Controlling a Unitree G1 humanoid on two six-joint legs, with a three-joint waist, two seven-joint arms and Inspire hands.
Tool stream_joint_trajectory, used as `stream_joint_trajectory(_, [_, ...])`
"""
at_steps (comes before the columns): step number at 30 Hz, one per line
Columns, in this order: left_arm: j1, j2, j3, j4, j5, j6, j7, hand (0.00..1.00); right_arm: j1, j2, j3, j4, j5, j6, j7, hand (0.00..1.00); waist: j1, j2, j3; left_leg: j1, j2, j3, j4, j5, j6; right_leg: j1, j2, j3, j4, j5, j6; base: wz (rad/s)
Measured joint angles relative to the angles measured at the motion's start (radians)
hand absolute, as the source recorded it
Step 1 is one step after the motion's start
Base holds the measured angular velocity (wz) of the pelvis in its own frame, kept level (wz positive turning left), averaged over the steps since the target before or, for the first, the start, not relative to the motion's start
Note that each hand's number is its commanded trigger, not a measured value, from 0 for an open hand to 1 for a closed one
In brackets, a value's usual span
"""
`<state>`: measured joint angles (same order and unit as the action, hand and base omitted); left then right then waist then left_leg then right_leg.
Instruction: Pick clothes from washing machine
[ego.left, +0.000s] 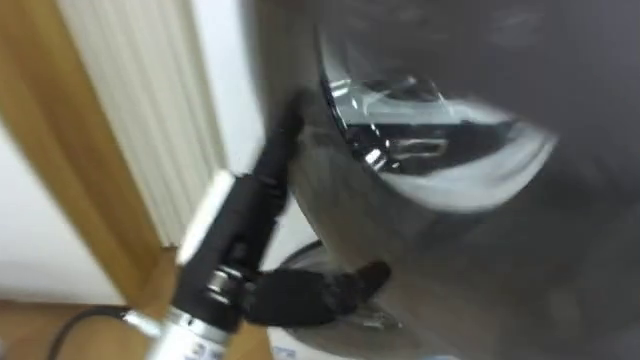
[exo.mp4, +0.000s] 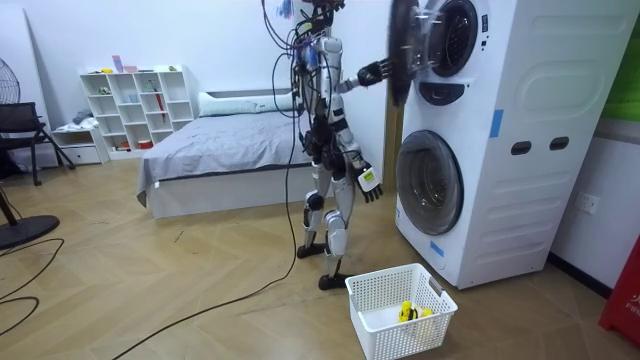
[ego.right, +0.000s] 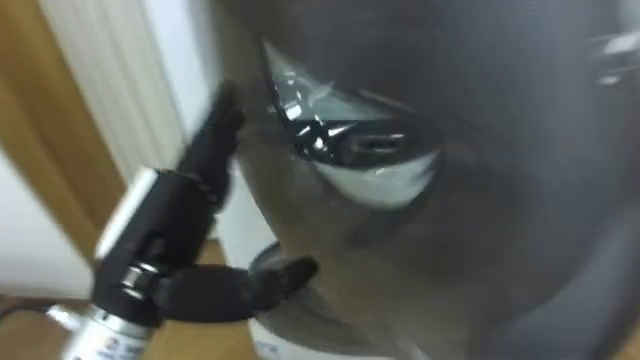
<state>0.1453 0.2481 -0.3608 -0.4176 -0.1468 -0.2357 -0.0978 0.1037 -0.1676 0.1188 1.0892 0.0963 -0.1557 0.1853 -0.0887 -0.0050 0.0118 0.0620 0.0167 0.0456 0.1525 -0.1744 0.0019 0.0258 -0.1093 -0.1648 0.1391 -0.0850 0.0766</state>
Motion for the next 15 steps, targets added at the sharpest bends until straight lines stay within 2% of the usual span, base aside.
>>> stream_joint_trajectory(3, [-0.006,0.003,-0.057,0.034,0.004,0.016,-0.053,0.00,-0.029,0.005,0.020,0.012,-0.007,-0.003,-0.008,0.00,-0.019,-0.008,0.0039,0.000,0.009,0.005,-0.002,-0.010,-0.006,-0.006,0.008,-0.001,0.002,0.000,0.000,-0.08])
stream_joint_trajectory(6, [-0.059,-0.001,-0.131,0.054,0.006,0.032,-0.083,0.00,-0.053,0.005,0.039,0.021,-0.002,-0.014,-0.017,0.00,-0.041,-0.008,0.0053,0.002,0.011,0.011,-0.003,-0.017,-0.005,-0.008,0.012,0.000,0.000,0.000,-0.001,-0.09])
stream_joint_trajectory(9, [-0.117,-0.012,-0.213,0.077,0.009,0.039,-0.090,0.00,-0.064,0.010,0.095,0.004,-0.008,-0.016,-0.022,0.00,-0.059,-0.009,0.0059,0.008,0.016,0.041,-0.009,-0.020,-0.006,-0.017,0.018,0.024,0.000,0.000,-0.001,-0.26])
stream_joint_trajectory(11, [-0.166,-0.033,-0.281,0.128,0.011,0.050,-0.093,0.00,-0.066,0.026,0.137,-0.034,-0.025,-0.014,-0.021,0.00,-0.083,-0.011,0.0068,0.008,0.023,0.062,-0.011,-0.024,-0.009,-0.027,0.024,0.030,0.003,0.000,-0.001,-0.29])
stream_joint_trajectory(13, [-0.189,-0.046,-0.320,0.162,0.026,0.067,-0.098,0.00,-0.066,0.034,0.155,-0.064,-0.029,-0.012,-0.021,0.00,-0.104,-0.011,0.0070,0.016,0.025,0.081,-0.021,-0.026,-0.012,-0.034,0.027,0.038,0.007,-0.004,-0.009,-0.32])
stream_joint_trajectory(15, [-0.220,-0.051,-0.355,0.191,0.042,0.084,-0.115,0.00,-0.066,0.035,0.175,-0.087,-0.028,-0.011,-0.021,0.00,-0.110,-0.009,0.0064,0.019,0.027,0.102,-0.023,-0.027,-0.012,-0.045,0.032,0.061,0.013,-0.004,-0.010,-0.33])
